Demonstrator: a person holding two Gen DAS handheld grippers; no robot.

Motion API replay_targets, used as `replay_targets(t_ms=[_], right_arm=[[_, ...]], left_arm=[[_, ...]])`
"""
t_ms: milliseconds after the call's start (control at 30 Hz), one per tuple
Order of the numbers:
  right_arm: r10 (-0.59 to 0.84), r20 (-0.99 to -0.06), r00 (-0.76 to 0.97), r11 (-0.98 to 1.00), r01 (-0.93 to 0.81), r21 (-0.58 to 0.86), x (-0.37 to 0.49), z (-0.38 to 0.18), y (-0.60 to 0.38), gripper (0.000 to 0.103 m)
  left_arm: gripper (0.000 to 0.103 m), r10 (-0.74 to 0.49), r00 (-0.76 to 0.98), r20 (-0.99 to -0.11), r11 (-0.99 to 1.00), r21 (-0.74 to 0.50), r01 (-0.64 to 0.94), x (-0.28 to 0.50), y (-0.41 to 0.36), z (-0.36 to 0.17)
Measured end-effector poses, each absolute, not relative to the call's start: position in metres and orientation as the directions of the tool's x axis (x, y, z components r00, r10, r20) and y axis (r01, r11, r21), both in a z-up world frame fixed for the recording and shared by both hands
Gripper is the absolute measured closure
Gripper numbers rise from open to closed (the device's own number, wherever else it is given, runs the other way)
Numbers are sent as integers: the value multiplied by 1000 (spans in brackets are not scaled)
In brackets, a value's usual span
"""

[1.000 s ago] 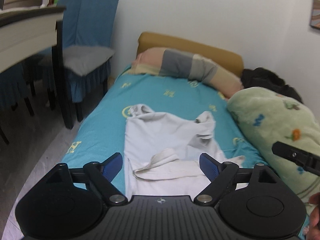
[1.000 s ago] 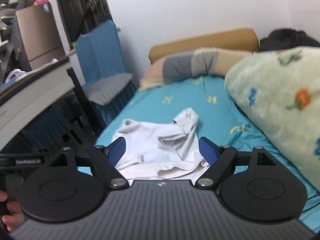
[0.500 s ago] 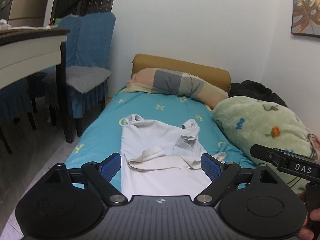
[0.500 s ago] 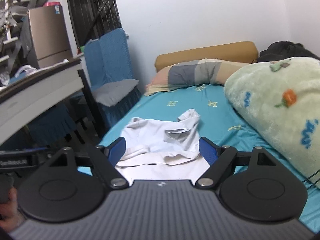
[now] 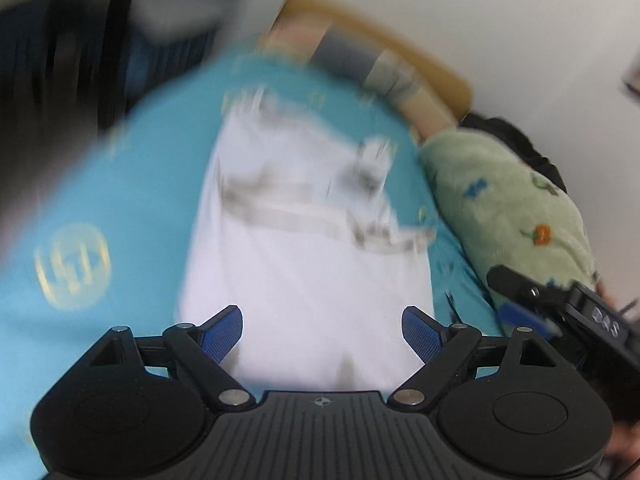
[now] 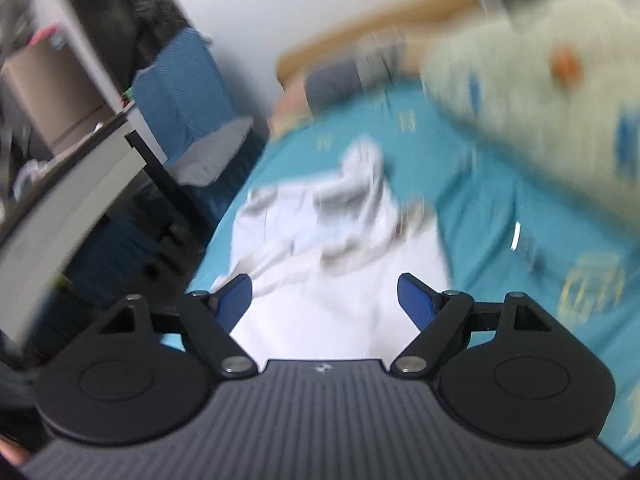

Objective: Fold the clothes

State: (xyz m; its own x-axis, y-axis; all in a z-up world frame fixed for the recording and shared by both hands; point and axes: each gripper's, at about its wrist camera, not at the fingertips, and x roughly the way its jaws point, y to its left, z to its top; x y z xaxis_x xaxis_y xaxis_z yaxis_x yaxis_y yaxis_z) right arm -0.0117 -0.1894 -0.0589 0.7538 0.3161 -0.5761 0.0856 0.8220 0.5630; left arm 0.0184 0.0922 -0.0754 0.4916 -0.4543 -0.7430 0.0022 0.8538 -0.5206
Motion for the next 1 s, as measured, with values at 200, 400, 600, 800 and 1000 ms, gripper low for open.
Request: replay_targets(t_ms=[200, 400, 600, 800, 1000], right_arm=[[465, -610, 642, 606, 271, 748, -19, -117, -203, 20], [521, -611, 595, 444, 422, 790, -22, -161, -215, 39], [446, -642, 623, 418, 490, 765, -22, -176, -231, 72], [425, -569, 704, 423, 401, 813, -28, -155, -233, 93], [401, -506, 764, 462, 308, 831, -24, -122, -234, 94]], left_arm=[[15, -586, 336, -737, 682, -673, -285, 33, 125, -137], [21, -534, 357, -767, 700, -637, -323, 45, 123, -154], [67, -466, 396, -791, 729, -597, -334, 51, 127, -149], [90, -488, 462, -741, 721, -640, -266, 50, 129, -127], [97, -502, 586, -636, 733, -672, -101, 49, 125, -73]])
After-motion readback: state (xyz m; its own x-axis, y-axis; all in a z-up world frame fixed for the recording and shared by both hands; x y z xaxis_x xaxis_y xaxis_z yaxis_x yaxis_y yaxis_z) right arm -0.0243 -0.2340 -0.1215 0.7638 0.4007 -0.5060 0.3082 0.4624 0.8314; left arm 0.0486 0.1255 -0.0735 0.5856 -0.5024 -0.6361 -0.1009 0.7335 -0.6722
